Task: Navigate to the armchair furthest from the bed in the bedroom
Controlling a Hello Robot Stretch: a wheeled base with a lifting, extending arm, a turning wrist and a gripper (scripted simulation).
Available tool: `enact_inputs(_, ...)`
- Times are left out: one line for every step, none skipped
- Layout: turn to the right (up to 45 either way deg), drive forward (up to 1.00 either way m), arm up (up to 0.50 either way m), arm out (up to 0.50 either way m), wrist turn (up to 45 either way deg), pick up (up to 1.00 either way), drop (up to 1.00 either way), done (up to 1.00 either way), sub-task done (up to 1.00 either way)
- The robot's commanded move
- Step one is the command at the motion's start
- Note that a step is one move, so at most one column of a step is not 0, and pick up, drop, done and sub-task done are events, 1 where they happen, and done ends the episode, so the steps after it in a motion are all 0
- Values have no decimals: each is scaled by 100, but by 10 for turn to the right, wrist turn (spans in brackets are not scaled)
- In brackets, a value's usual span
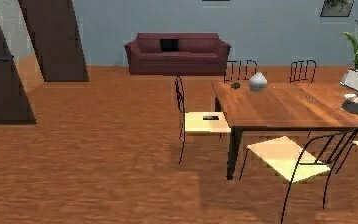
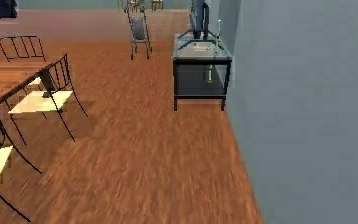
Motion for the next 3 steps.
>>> enact_inputs(-210, 0, 0, 0, 0, 0, 0, 0, 0)
enact_inputs(0, 100, 0, 0, 0, 0, 0, 0, 0)
enact_inputs(-30, 0, 0, 0, 0, 0, 0, 0, 0)
